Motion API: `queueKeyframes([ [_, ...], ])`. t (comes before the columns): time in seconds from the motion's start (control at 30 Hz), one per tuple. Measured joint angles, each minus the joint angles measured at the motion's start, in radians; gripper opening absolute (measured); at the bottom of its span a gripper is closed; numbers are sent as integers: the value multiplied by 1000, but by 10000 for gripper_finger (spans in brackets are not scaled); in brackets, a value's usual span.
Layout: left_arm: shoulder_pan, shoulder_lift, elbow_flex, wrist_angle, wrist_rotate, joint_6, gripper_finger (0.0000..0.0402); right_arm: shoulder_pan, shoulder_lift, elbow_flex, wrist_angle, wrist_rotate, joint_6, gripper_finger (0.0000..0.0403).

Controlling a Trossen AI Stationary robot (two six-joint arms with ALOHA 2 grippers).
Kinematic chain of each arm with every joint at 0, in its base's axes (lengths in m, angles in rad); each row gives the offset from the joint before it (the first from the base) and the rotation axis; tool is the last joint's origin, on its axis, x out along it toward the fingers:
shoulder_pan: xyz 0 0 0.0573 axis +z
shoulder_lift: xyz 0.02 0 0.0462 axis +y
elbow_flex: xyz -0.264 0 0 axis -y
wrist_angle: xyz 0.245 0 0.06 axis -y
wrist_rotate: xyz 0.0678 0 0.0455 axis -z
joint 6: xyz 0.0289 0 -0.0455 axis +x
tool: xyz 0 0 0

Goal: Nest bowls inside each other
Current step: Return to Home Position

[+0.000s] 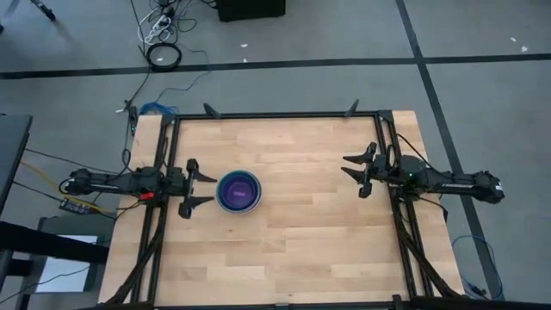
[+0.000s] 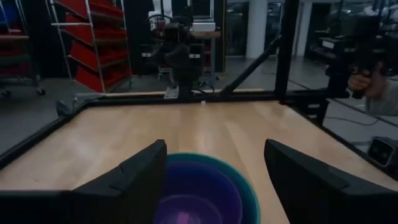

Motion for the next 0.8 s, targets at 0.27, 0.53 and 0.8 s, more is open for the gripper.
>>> queueKeyframes([
  [0.27,0,0,0,11,-21,48,280,0,0,0,-23,1,0,165],
  [0.53,0,1,0,13,-21,48,280,0,0,0,-22,1,-1,165],
  [0.8,0,1,0,16,-20,48,280,0,0,0,-17,1,-1,165],
])
